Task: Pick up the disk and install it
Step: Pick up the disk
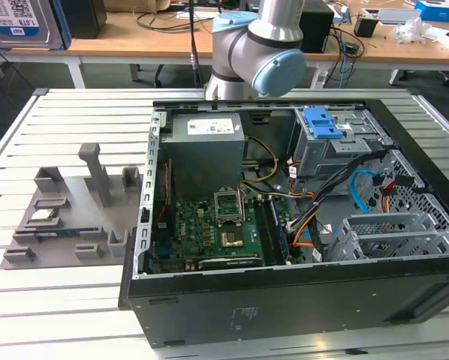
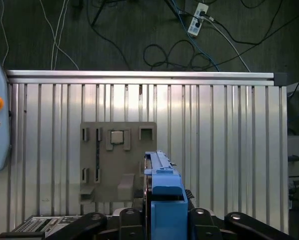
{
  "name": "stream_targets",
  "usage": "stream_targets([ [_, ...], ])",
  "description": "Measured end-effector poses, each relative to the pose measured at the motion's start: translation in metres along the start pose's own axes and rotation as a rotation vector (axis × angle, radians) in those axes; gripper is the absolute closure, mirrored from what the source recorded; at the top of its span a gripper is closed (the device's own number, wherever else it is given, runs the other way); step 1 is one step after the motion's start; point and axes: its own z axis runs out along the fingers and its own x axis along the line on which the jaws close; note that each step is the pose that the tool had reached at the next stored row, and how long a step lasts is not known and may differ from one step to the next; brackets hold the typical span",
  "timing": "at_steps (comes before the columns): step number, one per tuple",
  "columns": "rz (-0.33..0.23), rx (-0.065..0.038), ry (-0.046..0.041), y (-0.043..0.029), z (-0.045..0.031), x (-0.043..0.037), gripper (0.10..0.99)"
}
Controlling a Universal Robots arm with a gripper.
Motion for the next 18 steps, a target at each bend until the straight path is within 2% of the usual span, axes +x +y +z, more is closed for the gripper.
stream_targets([
  [2, 0.0, 0.0, -0.0001, -0.0109, -0.0003, 0.0013, 0.718],
  [4, 0.0, 0.0, 0.0, -0.0262, -0.0008, 0.0023, 0.718],
  [6, 0.0, 0.0, -0.0001, -0.0358, -0.0009, 0.0028, 0.718],
  [7, 0.0, -0.001, -0.0001, -0.0441, -0.0012, 0.0033, 0.718],
  [9, 0.0, -0.001, 0.0, -0.0535, -0.0015, 0.0035, 0.718],
  [11, 0.0, -0.001, 0.0, -0.0711, -0.0022, 0.004, 0.718],
  [16, 0.0, -0.001, -0.0001, -0.091, -0.0029, 0.0045, 0.718],
  [18, 0.0, -0.001, 0.0, -0.1039, -0.0035, 0.0048, 0.718],
])
